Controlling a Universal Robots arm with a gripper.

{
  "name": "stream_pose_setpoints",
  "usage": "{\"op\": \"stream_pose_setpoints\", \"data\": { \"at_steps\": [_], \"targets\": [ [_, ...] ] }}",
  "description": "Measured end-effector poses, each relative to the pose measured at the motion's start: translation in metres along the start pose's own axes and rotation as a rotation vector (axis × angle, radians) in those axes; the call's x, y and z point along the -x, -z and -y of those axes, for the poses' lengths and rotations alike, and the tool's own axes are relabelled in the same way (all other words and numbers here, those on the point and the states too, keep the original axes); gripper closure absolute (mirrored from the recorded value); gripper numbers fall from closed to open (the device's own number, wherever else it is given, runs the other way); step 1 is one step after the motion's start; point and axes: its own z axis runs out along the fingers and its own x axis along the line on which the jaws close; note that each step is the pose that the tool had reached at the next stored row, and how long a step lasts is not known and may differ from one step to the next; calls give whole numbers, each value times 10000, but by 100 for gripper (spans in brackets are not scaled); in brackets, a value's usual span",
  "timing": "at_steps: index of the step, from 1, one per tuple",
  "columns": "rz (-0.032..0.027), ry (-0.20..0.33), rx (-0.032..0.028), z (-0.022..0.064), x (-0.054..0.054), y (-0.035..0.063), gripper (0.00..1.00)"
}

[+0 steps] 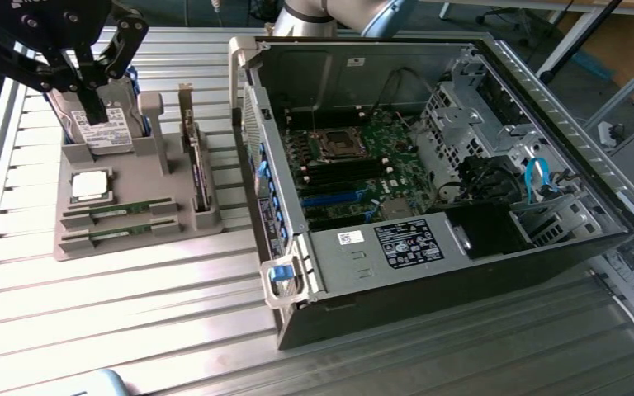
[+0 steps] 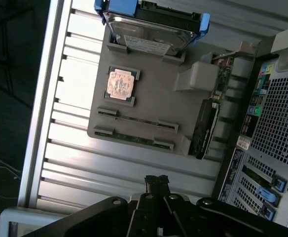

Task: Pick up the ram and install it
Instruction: 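Pick up the ram and move it above insertion slot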

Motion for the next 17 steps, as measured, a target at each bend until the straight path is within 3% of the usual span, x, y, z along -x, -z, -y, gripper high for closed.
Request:
{"op": "stream_pose_setpoints", "data": {
  "at_steps": [17],
  "targets": [
    [-3,486,-222,0,0,0,90]
  ]
}}
